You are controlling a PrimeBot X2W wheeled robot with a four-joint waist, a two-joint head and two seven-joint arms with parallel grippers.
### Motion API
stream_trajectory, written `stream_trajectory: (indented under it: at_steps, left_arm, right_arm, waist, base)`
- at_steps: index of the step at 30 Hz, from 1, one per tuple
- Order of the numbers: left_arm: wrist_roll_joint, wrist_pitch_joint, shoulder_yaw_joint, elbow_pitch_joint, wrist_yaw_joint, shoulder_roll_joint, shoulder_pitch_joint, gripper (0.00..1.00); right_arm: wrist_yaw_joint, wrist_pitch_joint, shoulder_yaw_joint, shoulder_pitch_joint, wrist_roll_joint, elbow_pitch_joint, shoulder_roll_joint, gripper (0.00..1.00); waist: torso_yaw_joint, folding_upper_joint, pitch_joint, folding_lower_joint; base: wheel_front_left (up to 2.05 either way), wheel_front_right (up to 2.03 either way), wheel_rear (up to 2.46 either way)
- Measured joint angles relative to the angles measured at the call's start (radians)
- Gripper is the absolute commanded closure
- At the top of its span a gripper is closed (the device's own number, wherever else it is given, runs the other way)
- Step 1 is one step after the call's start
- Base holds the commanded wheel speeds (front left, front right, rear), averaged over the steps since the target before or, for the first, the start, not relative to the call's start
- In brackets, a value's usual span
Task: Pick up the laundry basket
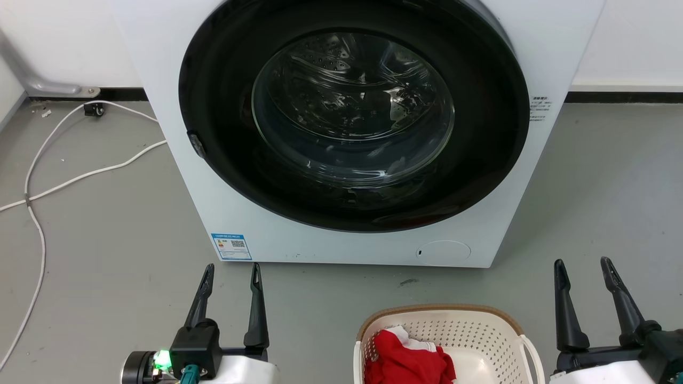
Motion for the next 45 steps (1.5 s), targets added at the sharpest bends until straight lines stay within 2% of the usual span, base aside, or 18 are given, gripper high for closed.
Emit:
stream_trajectory:
  at_steps: [9,18,31,38,45]
  left_arm:
    - [-0.012,0.000,-0.026,0.044,-0.020,0.000,-0.008,0.00]
    - [-0.048,0.000,-0.133,0.189,-0.071,0.000,-0.072,0.00]
    - [-0.119,0.000,-0.271,0.473,-0.106,0.000,-0.311,0.00]
    - [-0.187,0.000,-0.343,0.706,-0.136,0.000,-0.450,0.00]
    - [-0.236,0.000,-0.430,0.886,-0.168,0.000,-0.586,0.00]
  right_arm:
    - [0.000,0.000,-0.039,-0.001,-0.035,0.025,0.000,0.00]
    - [0.000,0.000,-0.119,-0.038,-0.153,0.153,-0.001,0.00]
    - [0.000,0.000,-0.185,-0.253,-0.305,0.437,-0.002,0.00]
    - [0.000,0.000,-0.216,-0.370,-0.383,0.610,-0.005,0.00]
    - [0.000,0.000,-0.227,-0.481,-0.416,0.724,-0.024,0.00]
  waist:
    - [-0.005,0.0000,0.016,0.0000]
    - [-0.012,0.0000,0.074,0.0000]
    - [-0.035,-0.0001,0.309,0.0002]
    - [-0.057,0.0000,0.448,0.0002]
    - [-0.079,-0.0001,0.576,0.0002]
  base:
    - [0.00,0.00,0.00]
    - [0.00,0.00,0.00]
    - [0.00,0.00,0.00]
    - [0.00,0.00,0.00]
    - [0.00,0.00,0.00]
